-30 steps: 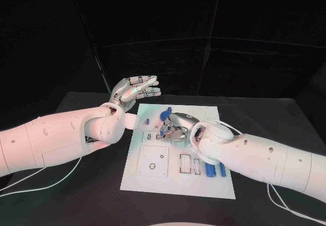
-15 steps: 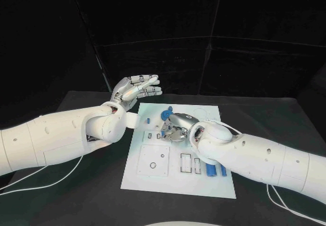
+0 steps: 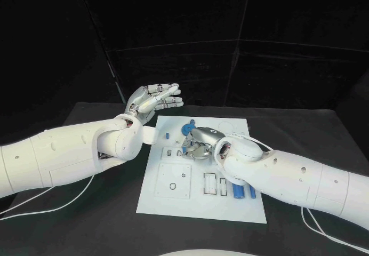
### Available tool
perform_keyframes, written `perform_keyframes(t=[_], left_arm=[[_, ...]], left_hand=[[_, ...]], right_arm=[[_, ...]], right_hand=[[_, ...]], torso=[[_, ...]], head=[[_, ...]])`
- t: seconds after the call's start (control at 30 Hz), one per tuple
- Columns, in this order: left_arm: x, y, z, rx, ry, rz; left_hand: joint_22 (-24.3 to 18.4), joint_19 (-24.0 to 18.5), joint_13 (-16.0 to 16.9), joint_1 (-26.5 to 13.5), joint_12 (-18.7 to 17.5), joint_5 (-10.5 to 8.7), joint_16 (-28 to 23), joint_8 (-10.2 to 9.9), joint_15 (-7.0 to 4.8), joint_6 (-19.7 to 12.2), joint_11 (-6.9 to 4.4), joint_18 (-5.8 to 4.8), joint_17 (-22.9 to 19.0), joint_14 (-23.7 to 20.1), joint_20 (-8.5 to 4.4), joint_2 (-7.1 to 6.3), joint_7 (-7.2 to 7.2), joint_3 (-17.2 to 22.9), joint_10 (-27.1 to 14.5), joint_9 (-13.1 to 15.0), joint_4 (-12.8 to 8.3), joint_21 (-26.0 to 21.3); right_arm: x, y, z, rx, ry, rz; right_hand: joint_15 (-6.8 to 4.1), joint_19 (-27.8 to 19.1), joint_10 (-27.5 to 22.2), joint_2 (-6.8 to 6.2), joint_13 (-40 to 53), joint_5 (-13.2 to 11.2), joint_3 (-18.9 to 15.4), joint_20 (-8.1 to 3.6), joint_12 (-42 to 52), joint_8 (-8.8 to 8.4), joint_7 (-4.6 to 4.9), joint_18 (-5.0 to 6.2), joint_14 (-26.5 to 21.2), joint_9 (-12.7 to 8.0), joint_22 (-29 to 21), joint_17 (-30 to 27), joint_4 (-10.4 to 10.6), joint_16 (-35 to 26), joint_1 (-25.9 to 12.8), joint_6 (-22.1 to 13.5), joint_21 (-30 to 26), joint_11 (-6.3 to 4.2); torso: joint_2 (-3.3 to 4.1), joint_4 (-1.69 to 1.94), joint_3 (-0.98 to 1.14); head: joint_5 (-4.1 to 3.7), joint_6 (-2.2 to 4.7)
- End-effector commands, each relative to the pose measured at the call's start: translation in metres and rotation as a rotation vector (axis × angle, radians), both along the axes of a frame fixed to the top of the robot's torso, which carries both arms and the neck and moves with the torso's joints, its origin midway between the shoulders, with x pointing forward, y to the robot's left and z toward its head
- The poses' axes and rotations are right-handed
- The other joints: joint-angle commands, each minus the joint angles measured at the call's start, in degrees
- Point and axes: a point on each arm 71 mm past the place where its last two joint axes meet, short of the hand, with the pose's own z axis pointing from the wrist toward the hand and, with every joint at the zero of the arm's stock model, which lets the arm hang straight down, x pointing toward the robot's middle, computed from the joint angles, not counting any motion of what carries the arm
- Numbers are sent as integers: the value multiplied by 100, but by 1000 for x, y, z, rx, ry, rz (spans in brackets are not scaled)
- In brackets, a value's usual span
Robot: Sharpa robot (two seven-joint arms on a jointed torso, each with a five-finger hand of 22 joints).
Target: Assemble the parts on the task board
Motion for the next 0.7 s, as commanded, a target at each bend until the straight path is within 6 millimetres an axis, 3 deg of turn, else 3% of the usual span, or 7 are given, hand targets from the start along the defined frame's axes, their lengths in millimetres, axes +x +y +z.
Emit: perform_keyframes(t=[0.03, 0.7], left_arm=[[0, -1, 2, -8, -7, -12], [0, -1, 1, -8, -6, -12]], left_hand=[[-8, 58, 2, 24, -30, 22, -40, -24, 19, 52, 3, 79, -8, 41, 0, 12, 124, -6, 35, -2, -42, -5], [-8, 58, 2, 24, -30, 22, -40, -24, 19, 52, 3, 79, -8, 41, 0, 12, 124, -6, 35, -2, -42, -5]], right_arm=[[0, -2, -6, -49, 29, 1], [-3, -2, -8, -63, 39, 0]], right_hand=[[-11, -36, -42, -31, 196, 18, 25, 4, -19, 31, 13, -66, 529, -1, -4, 1170, -3, -5, -47, 16, -39, -14], [20, -44, -99, -209, 126, -65, -35, 29, -85, -62, 59, -64, 527, -35, -28, 1159, 32, -11, -196, -99, -57, 25]], torso=[[-1, 0, 0], [2, 3, 1]], head=[[-1, -7], [-14, -49]])
